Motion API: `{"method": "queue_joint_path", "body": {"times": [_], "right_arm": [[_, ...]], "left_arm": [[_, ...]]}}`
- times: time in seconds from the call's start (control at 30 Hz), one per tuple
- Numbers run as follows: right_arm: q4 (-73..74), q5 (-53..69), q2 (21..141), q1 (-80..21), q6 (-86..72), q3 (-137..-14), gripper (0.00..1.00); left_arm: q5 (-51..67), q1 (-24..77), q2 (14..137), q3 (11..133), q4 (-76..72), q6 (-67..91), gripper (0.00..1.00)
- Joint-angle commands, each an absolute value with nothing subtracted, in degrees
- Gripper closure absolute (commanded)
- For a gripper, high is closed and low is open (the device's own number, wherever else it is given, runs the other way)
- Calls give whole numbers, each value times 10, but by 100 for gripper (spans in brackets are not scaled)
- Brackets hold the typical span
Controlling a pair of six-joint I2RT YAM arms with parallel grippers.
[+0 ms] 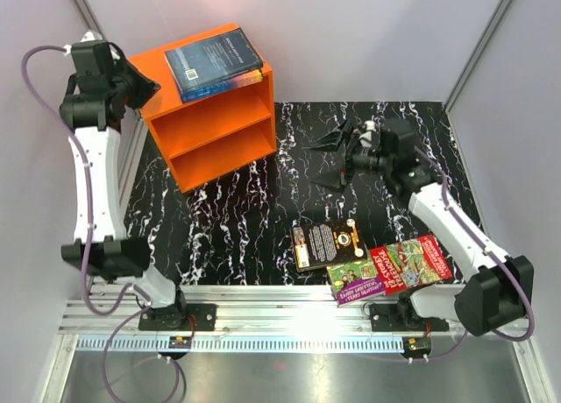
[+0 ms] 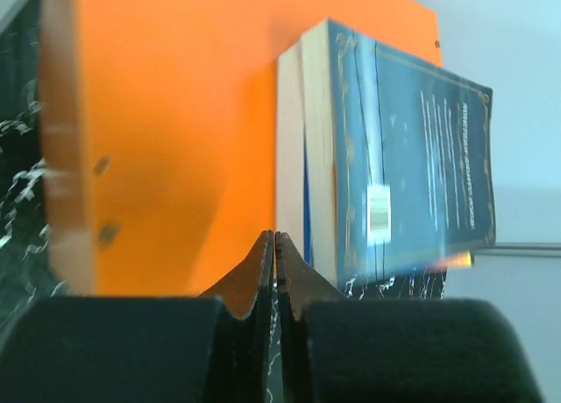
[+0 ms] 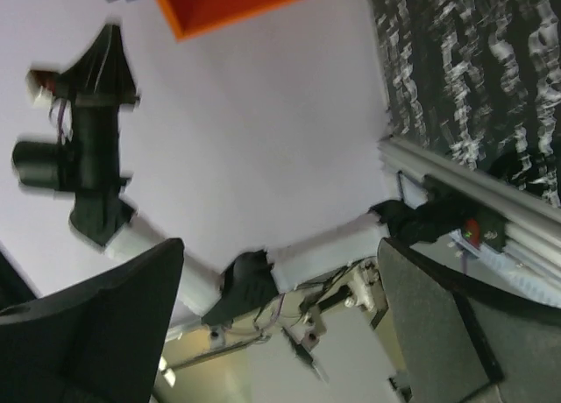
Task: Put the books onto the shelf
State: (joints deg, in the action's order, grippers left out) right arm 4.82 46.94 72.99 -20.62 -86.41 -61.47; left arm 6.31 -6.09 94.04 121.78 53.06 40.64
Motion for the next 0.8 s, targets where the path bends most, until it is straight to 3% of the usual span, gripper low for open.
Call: {"method": "queue_joint_path", "body": {"times": [0.0,0.13,0.2,0.3,0.33,0.37,0.43,0.5,0.63,0.77], "right_arm": [[386,392,757,-182,-603,-732,0],[578,237,799,-151,-452,-780,0],[598,211,804,-119,-443,-741,0],[592,211,793,-85,-452,-659,0],[588,208,789,-82,-456,-641,0],[584,203,784,-81,-461,-608,0],[574,197,780,-76,-468,-579,0],[561,189,782,-70,-468,-550,0],[532,190,794,-57,-459,-525,0],[530,192,803,-53,-451,-538,0]], "left_arm": [[16,-47,828,1160,509,414,97],[8,40,742,1029,513,402,96],[6,120,720,905,499,411,96],[34,222,702,761,455,439,87],[41,247,705,739,445,441,78],[53,290,721,718,435,439,55],[61,329,743,697,439,439,34],[67,375,764,689,430,439,20],[116,415,783,648,376,466,4],[128,445,816,620,390,469,1]]}}
